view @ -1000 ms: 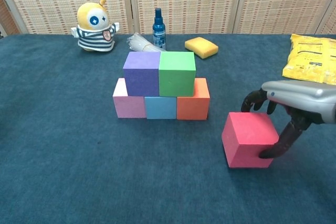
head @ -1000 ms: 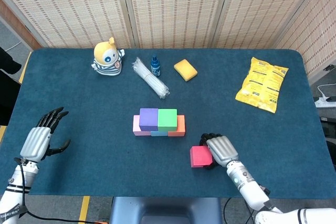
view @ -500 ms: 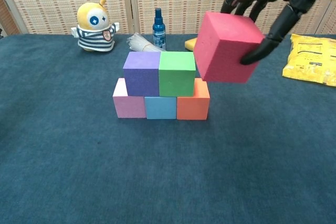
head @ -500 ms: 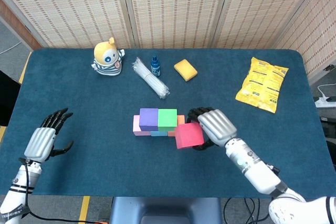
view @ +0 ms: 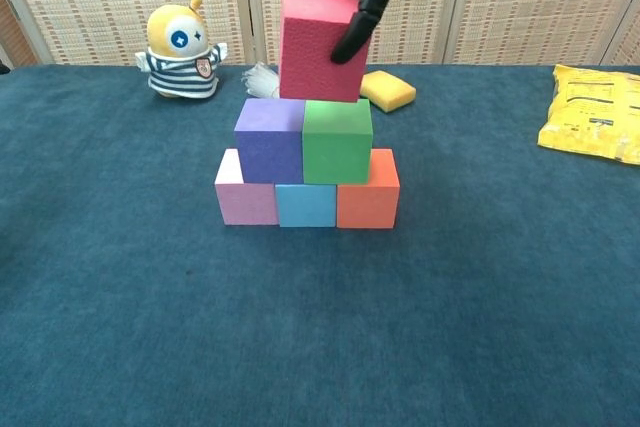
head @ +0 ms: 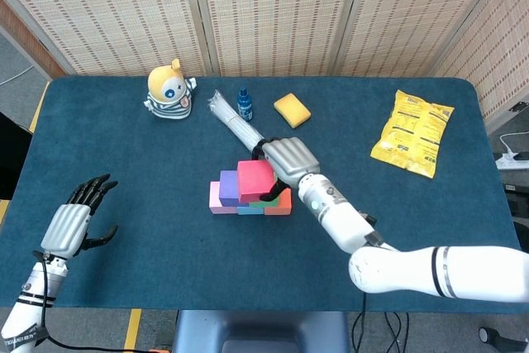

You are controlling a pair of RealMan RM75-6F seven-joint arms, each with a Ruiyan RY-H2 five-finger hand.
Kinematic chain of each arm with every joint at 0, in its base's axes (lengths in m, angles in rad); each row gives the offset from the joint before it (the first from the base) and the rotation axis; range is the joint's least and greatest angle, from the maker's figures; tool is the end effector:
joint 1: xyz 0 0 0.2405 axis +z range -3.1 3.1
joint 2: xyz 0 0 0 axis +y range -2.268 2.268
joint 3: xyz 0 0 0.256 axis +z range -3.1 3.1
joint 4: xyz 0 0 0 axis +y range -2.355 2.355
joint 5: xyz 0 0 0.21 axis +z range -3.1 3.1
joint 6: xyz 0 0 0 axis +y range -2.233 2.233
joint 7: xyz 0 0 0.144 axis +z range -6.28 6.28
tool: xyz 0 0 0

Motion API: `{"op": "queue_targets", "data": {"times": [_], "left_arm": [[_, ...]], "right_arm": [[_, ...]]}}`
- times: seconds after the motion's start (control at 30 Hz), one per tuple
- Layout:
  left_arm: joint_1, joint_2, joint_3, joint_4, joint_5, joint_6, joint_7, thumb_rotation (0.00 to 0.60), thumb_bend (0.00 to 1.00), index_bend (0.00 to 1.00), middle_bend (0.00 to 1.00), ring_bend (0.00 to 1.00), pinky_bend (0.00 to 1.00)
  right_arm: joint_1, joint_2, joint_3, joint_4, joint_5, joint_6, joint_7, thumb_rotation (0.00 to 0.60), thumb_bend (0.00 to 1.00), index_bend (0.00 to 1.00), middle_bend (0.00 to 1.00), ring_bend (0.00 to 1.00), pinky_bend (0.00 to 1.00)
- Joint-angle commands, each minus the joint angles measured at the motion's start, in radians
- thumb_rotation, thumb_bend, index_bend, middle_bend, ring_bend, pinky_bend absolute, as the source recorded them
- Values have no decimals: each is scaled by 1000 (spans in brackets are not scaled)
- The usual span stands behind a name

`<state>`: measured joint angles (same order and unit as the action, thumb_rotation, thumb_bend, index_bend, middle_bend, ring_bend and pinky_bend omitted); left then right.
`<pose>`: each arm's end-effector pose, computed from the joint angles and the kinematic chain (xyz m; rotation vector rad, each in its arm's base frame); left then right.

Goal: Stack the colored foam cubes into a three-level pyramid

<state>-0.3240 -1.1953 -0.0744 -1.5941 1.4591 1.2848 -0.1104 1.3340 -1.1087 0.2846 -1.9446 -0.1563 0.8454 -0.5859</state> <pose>-0.2681 0.2541 0.1146 -1.5438 -1.0396 -1.0690 0.0208 -0.3694 0.0755 1.9504 -1.1416 0.8338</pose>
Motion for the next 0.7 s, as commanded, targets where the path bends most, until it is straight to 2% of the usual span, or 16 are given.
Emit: {"op": "queue_targets", "data": {"times": [0.03, 0.43, 0.7], "left_arm": [[0, -2, -1, 4, -3, -2, -4, 600, 334, 109, 18, 0, 93], [-1, -19, 3, 21, 12, 6, 3, 600, 335, 109, 19, 0, 92], [-3, -24, 4, 31, 15, 3, -9, 600, 335, 109, 17, 0, 92]], "right_arm": [[83, -69, -19, 88, 102, -1, -48, 600, 264, 569, 341, 329, 387], [175, -149, -57, 175, 221, 23, -100, 600, 264, 559, 341, 330, 387], [201, -170, -60, 179, 264, 69, -129, 600, 264, 548, 341, 330, 387]]}}
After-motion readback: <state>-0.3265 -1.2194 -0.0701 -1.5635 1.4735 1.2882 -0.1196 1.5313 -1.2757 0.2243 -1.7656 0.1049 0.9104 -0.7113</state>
